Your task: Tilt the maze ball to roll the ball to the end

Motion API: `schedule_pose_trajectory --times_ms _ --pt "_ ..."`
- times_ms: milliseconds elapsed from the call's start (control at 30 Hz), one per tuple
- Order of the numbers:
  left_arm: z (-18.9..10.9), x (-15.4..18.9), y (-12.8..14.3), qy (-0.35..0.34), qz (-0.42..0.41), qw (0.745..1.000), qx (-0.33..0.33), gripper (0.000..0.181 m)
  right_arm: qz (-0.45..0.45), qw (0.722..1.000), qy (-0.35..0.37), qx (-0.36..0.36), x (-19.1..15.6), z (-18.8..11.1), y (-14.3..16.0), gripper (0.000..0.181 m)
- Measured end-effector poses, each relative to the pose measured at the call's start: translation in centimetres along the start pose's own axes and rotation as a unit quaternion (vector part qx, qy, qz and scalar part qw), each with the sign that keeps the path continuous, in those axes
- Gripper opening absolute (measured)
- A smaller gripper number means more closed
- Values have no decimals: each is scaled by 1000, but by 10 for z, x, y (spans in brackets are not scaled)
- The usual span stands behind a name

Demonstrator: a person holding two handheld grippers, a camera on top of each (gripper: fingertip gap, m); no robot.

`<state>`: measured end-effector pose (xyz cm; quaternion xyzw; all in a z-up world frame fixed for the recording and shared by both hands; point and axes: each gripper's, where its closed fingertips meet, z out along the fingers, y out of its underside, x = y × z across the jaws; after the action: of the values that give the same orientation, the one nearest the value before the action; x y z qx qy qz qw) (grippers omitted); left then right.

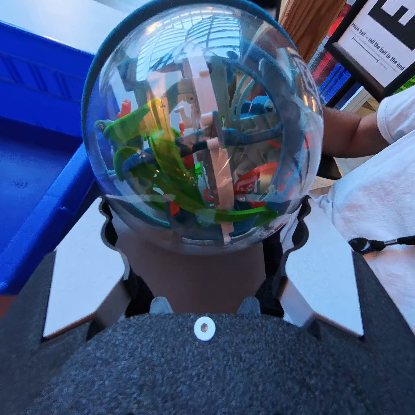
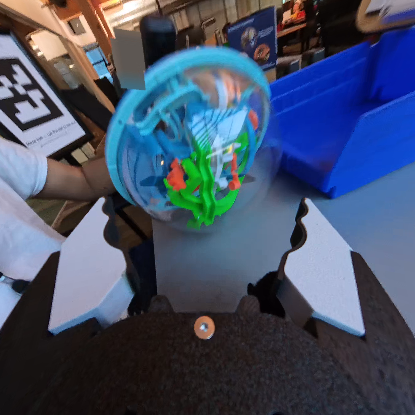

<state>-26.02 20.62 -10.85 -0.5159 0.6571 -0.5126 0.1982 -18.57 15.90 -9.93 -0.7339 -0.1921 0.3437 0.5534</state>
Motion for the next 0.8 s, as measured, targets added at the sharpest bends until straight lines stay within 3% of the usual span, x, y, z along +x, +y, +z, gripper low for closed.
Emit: schedule_pose_trajectory --times_ms 67,200,400,533,700,800 --pt "2 1 -1 1 -1 1000 -2 156 -30 999 -6 -20 -10 12 9 154" --pt "8 3 -5 15 -32 999 16 156 -77 994 49 -54 -6 27 11 155" --pt "18 21 -8 84 -98 990 56 156 -63 996 45 -46 -18 13 -15 154" --pt "27 38 -7 143 -131 980 48 155 -49 998 38 -33 -28 4 -41 154" --pt "36 34 1 146 -171 974 33 155 -2 994 28 -107 -16 1 -26 153" --pt "39 32 6 148 -189 970 22 156 17 996 18 -83 -10 5 -28 154"
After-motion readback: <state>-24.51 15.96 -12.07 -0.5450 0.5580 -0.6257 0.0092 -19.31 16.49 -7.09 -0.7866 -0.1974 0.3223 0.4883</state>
